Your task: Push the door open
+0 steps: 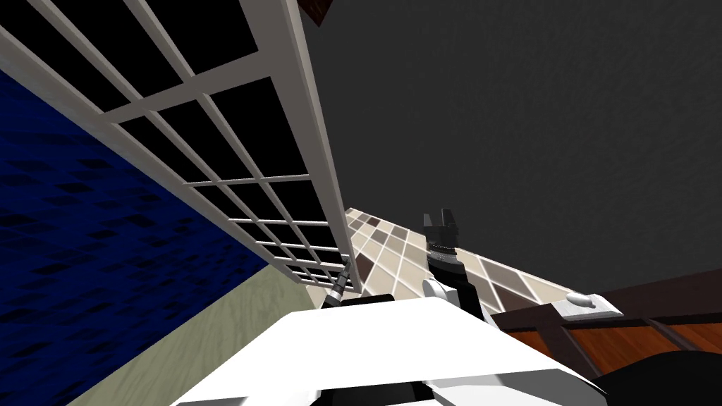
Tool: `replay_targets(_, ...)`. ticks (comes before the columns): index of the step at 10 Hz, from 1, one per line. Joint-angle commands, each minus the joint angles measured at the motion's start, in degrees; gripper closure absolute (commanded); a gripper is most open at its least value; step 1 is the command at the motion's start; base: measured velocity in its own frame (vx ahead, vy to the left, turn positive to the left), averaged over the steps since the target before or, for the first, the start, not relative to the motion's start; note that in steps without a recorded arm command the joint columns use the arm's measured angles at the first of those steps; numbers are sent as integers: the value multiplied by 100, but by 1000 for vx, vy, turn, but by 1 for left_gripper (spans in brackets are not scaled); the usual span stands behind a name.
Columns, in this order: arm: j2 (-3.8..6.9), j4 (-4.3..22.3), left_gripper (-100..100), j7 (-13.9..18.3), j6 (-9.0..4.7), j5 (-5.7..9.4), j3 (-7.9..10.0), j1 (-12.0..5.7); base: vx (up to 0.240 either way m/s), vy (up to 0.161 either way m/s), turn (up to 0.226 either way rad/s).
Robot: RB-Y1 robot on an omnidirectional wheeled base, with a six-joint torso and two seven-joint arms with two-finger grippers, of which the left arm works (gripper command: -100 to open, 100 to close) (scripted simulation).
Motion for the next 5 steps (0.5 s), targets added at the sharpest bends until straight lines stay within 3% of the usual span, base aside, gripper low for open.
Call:
replay_targets(1, 86, -150, 100, 182, -68, 221, 59, -67, 50, -21, 18)
replay_targets(2, 113, -171, 100, 316, -89, 351, 1, -64, 61, -29, -4)
replay_targets(3, 113, -171, 100, 316, -89, 351, 1, -64, 41, -14, 20)
replay_targets(4, 141, -194, 100, 461, -112, 491, -61, -61, 61, -25, 6)
replay_targets(5, 141, -194, 100, 461, -112, 491, -61, -61, 49, -24, 2)
